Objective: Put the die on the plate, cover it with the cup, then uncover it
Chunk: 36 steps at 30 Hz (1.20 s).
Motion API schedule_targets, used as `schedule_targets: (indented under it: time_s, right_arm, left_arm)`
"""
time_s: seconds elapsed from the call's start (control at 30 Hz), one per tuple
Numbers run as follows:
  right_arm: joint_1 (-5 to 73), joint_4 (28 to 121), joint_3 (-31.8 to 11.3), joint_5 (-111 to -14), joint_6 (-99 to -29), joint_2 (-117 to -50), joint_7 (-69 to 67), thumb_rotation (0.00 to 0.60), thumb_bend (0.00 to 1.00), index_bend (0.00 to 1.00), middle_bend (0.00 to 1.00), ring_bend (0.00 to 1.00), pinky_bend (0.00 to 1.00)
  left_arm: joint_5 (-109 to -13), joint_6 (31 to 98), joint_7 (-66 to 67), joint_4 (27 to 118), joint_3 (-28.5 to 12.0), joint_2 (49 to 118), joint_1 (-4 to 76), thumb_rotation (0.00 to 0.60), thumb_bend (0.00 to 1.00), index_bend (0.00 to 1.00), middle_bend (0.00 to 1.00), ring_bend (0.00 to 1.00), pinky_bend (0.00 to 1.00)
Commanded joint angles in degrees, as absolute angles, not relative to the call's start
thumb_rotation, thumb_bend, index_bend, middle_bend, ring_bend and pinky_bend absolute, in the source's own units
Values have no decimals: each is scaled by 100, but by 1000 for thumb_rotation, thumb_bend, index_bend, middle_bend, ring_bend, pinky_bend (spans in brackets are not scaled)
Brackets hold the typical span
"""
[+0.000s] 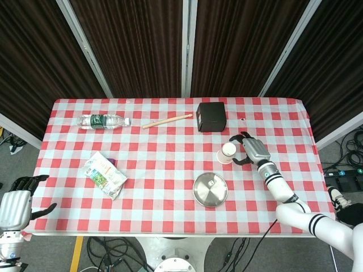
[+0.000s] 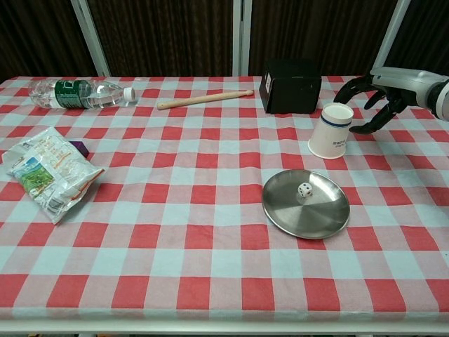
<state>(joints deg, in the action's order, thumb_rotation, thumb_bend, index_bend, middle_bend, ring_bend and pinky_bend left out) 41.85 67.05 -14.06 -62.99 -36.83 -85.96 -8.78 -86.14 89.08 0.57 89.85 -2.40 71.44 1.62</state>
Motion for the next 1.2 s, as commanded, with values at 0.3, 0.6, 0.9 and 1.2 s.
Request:
schedule_targets:
  time_s: [0.3, 0.6, 0.9, 1.2]
  right_arm:
    - [4317, 6433, -1447, -6257, -3524, -8741, -1086, 600, 248, 342, 216, 40, 186]
    - [4015, 7333, -1358, -7020, -4110, -8229, -1587, 600, 308, 461, 237, 41, 186]
    - [3754, 8504, -664, -8936, -4914, -7498, -2573, 600, 315, 493, 244, 41, 144]
    - [3840, 8198, -219, -9239, -4927, -7934, -2201, 600, 319, 494, 237, 41, 130]
  left_arm:
    - [-8589, 8886, 53, 8976, -247, 7149, 166, 600, 0, 271, 306, 263, 209]
    - [-8587, 8902, 53, 8978, -257, 7140, 163, 600, 0, 271, 306, 263, 209]
    - [-8608, 8902, 80, 9006, -264, 7137, 178, 600, 0, 271, 306, 263, 210]
    - [-8588, 8927, 27, 8969, -229, 7152, 127, 600, 0, 271, 306, 263, 210]
